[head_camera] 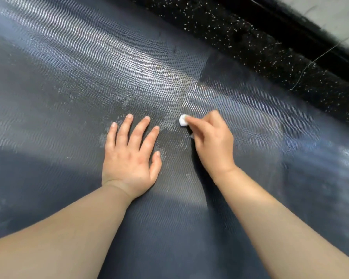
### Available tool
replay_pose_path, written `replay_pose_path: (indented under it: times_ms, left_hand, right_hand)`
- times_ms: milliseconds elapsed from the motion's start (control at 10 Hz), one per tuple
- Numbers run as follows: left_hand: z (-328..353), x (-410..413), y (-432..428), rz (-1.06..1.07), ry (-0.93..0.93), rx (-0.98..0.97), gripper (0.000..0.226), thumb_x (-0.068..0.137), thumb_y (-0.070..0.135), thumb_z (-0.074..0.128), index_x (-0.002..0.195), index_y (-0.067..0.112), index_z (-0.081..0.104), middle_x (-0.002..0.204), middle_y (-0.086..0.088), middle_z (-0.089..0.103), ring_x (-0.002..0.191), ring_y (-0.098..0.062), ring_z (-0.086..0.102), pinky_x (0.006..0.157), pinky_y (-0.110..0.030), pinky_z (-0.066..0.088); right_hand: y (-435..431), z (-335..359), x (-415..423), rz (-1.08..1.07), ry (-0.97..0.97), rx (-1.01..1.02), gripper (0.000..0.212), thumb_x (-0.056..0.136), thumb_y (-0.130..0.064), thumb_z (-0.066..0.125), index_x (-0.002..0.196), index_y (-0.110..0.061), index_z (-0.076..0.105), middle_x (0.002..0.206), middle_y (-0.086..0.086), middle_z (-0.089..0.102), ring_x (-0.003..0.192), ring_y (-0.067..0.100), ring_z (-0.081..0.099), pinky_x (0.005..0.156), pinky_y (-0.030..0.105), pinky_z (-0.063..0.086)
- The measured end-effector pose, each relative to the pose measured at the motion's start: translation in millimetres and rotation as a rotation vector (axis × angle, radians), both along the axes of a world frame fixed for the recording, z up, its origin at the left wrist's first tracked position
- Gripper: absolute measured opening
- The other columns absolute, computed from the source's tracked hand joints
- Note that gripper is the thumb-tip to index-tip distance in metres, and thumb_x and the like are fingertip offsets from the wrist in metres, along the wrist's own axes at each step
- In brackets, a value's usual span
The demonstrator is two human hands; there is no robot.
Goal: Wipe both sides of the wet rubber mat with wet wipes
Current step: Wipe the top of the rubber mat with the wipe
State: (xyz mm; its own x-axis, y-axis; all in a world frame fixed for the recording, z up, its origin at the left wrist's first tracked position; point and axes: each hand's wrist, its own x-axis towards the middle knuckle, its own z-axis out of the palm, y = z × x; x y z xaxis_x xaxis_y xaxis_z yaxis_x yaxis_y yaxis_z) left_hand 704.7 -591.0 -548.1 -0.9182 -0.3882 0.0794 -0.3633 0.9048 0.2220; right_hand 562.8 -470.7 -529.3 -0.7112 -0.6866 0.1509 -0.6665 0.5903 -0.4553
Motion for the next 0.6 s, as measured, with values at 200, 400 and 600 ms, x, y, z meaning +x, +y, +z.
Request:
replay_pose_path:
  times_ms: [200, 400, 600]
  left_hand:
    - [-0.5, -0.2, -0.6, -0.007, -0.004, 0.003, 0.051, 0.085, 0.034, 0.042, 0.126, 0.010, 0.060, 0.134, -0.014, 0.053, 0.128, -0.042, 0.043, 0.108, -0.055, 0.022]
    - [1.4, -0.3, 0.4, 0.000, 0.001, 0.011, 0.051, 0.084, 0.034, 0.042, 0.125, 0.010, 0.061, 0.134, -0.014, 0.054, 0.127, -0.042, 0.044, 0.108, -0.055, 0.023]
    - [1.3, 0.1, -0.1, -0.002, -0.014, 0.016, 0.051, 0.084, 0.034, 0.043, 0.125, 0.011, 0.060, 0.135, -0.013, 0.053, 0.128, -0.041, 0.043, 0.107, -0.056, 0.025]
  right_hand:
    - [-30.0, -1.2, -87.9, -0.177, 0.058, 0.072, 0.022, 0.089, -0.017, 0.055, 0.101, -0.019, 0.073, 0.084, 0.007, 0.052, 0.079, 0.024, 0.052, 0.073, 0.029, 0.040]
    - [-60.3, -5.6, -121.3, -0.515, 0.020, 0.047, 0.025, 0.092, -0.018, 0.050, 0.109, -0.011, 0.067, 0.096, -0.011, 0.062, 0.076, 0.009, 0.053, 0.069, 0.012, 0.038]
    - [-15.3, -0.3, 14.5, 0.008, -0.009, -0.041, 0.018, 0.077, -0.002, 0.067, 0.093, -0.009, 0.074, 0.072, 0.016, 0.053, 0.064, 0.030, 0.055, 0.058, 0.033, 0.045]
